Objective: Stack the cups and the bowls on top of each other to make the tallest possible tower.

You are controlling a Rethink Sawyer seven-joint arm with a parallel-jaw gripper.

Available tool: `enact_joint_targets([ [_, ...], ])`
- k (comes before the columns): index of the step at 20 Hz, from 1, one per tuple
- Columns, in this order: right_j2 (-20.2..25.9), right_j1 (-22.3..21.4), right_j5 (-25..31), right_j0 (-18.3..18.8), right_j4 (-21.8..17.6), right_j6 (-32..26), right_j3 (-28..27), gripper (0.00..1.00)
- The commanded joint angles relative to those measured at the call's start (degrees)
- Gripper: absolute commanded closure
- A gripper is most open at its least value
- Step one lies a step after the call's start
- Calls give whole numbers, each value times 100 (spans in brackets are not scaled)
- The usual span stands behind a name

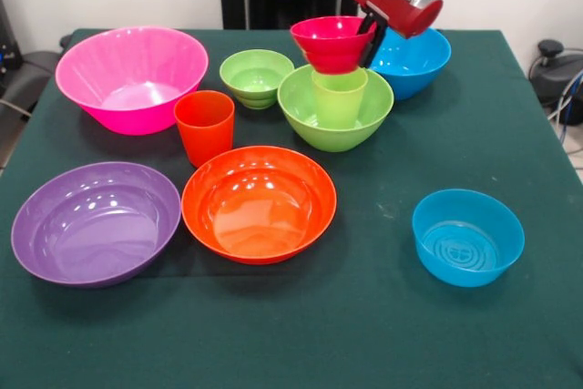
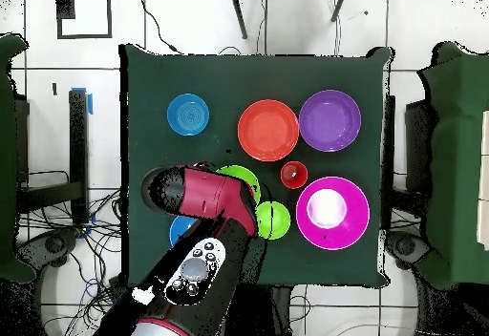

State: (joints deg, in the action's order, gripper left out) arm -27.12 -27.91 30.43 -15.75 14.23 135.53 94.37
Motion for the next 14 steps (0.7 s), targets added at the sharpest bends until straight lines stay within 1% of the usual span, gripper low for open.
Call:
enact_joint_targets([
  [1, 762, 205, -378, -1, 119, 796, 154, 100],
  [8, 630, 358, -474, -112, 113, 917, -71, 100],
  [14, 624, 407, -577, -92, 99, 863, -137, 100],
])
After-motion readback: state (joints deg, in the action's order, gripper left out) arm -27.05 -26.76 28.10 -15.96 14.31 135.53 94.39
